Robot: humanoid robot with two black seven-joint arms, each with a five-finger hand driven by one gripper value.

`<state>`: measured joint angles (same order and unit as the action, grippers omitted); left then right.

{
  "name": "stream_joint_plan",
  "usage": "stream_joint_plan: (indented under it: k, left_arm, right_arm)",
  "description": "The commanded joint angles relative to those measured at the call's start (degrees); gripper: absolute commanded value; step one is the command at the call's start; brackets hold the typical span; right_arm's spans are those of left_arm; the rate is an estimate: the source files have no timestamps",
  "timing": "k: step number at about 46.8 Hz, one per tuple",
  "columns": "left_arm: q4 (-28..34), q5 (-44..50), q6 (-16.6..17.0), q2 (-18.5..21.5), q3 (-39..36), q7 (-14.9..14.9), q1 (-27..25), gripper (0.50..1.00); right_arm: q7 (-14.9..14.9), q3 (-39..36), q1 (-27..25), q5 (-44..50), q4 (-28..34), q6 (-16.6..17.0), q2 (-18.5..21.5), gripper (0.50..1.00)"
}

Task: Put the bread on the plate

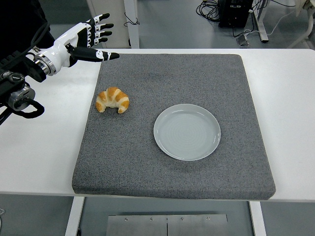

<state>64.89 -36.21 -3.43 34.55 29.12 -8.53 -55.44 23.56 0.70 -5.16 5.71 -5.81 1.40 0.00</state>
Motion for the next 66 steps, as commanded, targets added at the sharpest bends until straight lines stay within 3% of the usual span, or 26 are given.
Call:
stream_joint_plan:
  k: [1, 23, 38, 47, 66]
  left_arm:
    - [0.4, -3.4, 0.0, 0.4, -0.1, 0.0, 0.0, 0.965]
    - [4.5, -19.3, 0.4, 0.7, -1.6, 1.4, 0.3, 0.966]
    - [8.0, -26.1, 0.4, 3.2, -2.9, 1.7, -0.2, 0.965]
    - [8.1, -29.0, 3.8, 3.6, -3.0, 1.7, -0.3, 0.968]
    - [9.2, -37.4, 4.9, 5.9, -9.8, 3.3, -2.1, 0.965]
  right_arm:
    - [0.0, 0.0, 0.0, 0.0, 0.0, 0.0, 0.0, 1.000]
    - [0.0, 0.0, 0.0, 0.0, 0.0, 0.0, 0.0, 1.000]
    - [0.0, 0.0, 0.1, 0.0, 0.0, 0.0, 0.0, 1.000]
    - [0.0, 0.0, 0.1, 0.0, 0.0, 0.0, 0.0, 1.000]
    - [0.0, 0.0, 0.1, 0.0, -0.1, 0.0, 0.0, 1.000]
